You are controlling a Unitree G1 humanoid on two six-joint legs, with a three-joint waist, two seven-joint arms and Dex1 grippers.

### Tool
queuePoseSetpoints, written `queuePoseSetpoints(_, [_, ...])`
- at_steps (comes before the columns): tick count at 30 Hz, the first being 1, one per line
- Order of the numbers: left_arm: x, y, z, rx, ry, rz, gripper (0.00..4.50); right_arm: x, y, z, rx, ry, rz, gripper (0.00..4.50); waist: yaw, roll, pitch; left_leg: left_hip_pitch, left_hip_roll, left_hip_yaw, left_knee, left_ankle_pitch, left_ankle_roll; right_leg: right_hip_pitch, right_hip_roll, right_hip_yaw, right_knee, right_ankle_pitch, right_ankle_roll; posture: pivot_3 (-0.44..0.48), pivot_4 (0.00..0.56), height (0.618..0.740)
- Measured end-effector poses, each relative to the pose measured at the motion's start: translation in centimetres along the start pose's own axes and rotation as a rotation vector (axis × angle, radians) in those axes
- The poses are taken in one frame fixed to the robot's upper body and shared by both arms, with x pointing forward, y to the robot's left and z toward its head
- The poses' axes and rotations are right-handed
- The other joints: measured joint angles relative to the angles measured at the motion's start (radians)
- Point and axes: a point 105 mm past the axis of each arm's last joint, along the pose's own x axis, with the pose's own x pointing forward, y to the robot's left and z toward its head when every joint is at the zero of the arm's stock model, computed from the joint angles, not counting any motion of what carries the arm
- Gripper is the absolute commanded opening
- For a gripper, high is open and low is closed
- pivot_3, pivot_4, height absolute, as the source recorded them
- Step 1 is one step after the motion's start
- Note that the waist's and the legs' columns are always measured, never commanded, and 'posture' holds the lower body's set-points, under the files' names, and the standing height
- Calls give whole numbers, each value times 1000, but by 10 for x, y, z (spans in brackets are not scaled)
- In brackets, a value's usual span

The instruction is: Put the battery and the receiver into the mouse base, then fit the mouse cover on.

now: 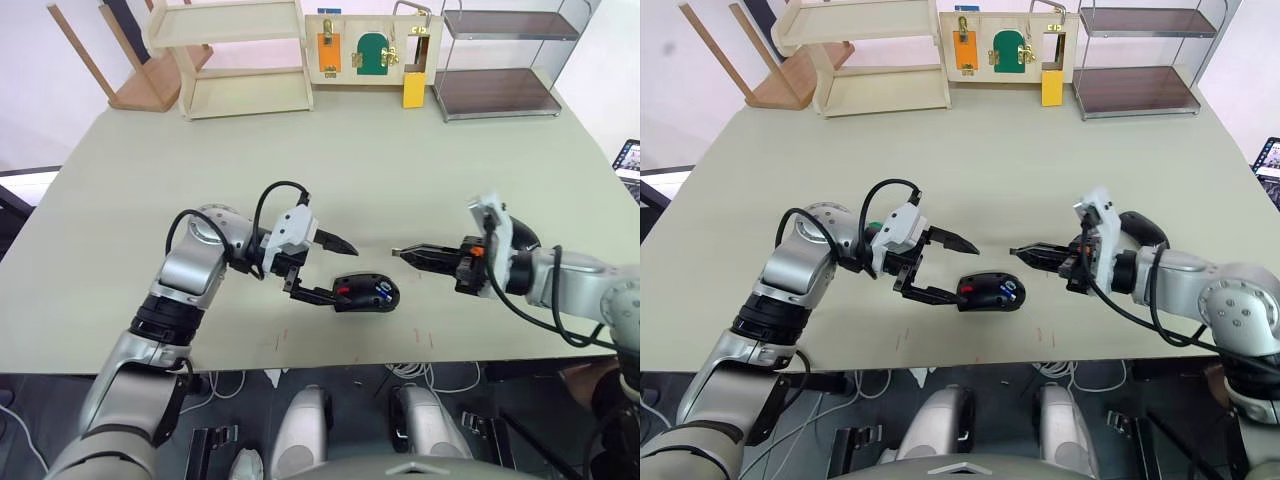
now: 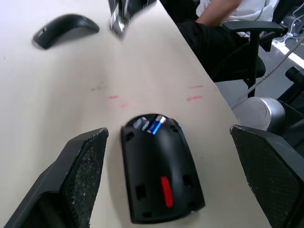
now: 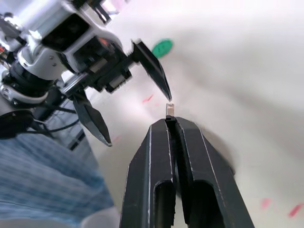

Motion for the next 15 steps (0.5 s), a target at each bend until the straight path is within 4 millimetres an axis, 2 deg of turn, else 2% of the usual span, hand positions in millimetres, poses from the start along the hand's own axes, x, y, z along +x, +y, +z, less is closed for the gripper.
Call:
queuePoseSetpoints(2, [1,0,0,-4,0,6,4370,-4,0,-1,-67,-7,5,0,0,0,0,0,0,0,0,0,0,0,0,0,0,0,0,0,150,740])
queuePoseSetpoints(6, [4,-7,-4,-32,-9,23,4370,-18,-1,-16,-329,19,38,0,1,0,0,1,0,1,0,0,0,0,0,1,0,0,1,0,150,740])
queuePoseSetpoints(10, [6,-8,-3,-27,-10,43,4370,-25,0,-22,-517,28,102,0,0,0,0,1,0,1,1,0,0,0,0,1,1,0,1,0,150,740])
queuePoseSetpoints(15, [10,-9,-7,-58,-16,69,4370,-32,-3,-29,-656,55,152,0,1,0,0,1,0,1,1,0,0,0,0,1,1,0,1,0,150,740])
